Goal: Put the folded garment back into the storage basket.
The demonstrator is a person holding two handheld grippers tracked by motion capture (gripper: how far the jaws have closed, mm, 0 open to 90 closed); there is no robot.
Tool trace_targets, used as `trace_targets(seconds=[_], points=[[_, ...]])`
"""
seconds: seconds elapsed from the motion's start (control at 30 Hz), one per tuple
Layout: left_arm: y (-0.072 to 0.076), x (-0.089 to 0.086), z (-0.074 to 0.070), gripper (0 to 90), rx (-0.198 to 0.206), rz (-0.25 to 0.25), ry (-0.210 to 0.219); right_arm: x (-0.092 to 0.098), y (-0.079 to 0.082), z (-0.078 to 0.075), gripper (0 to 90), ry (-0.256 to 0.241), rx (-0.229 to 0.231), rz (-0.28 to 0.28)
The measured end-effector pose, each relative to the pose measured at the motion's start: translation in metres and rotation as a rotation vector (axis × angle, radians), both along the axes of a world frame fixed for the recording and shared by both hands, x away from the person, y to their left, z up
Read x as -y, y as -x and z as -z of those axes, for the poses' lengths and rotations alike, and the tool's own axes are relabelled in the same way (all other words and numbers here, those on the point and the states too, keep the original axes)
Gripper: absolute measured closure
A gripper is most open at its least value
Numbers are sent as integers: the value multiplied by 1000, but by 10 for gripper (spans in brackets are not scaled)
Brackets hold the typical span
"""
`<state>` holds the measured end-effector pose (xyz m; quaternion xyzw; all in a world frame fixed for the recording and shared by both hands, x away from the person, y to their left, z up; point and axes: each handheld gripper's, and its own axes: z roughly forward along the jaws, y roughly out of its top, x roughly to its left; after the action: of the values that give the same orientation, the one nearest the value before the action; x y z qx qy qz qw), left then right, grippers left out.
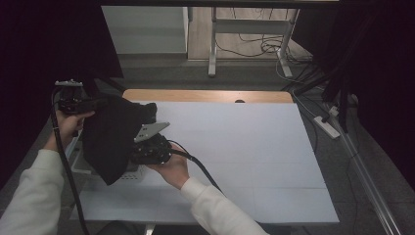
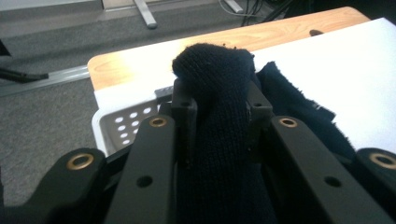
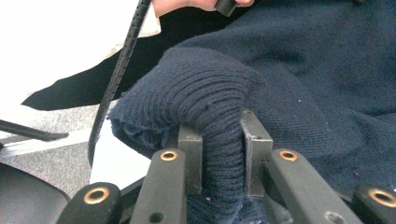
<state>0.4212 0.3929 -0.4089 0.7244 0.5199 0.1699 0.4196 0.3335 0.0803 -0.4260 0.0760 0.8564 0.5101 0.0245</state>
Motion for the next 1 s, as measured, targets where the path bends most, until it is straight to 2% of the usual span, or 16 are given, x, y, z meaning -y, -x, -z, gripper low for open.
trace_targets(seconds=[0.1,0.37,0.47,0.6,0.7,0.8,0.9,1.0], points=[[3,-5,-2,721,8,-8,-1,-2,0,-1,739,4,-1,-6],[12,-21,-14,721,34,-37,5,-10,-1,-3,739,-23,0,-19],[8,-19,-7,721,10,-27,-3,-13,-2,-1,739,-17,-7,-16],[-5,-8,10,720,-36,-6,-19,-13,-1,3,738,20,10,-7],[-13,1,17,720,-37,3,-24,-11,-3,5,738,15,8,4],[-21,7,19,720,-45,2,-58,-10,-5,6,737,8,1,6],[-28,8,23,718,-66,-5,-72,-10,-6,7,736,10,-5,6],[-32,7,29,714,-104,-4,-84,-12,-6,10,734,6,-11,7]])
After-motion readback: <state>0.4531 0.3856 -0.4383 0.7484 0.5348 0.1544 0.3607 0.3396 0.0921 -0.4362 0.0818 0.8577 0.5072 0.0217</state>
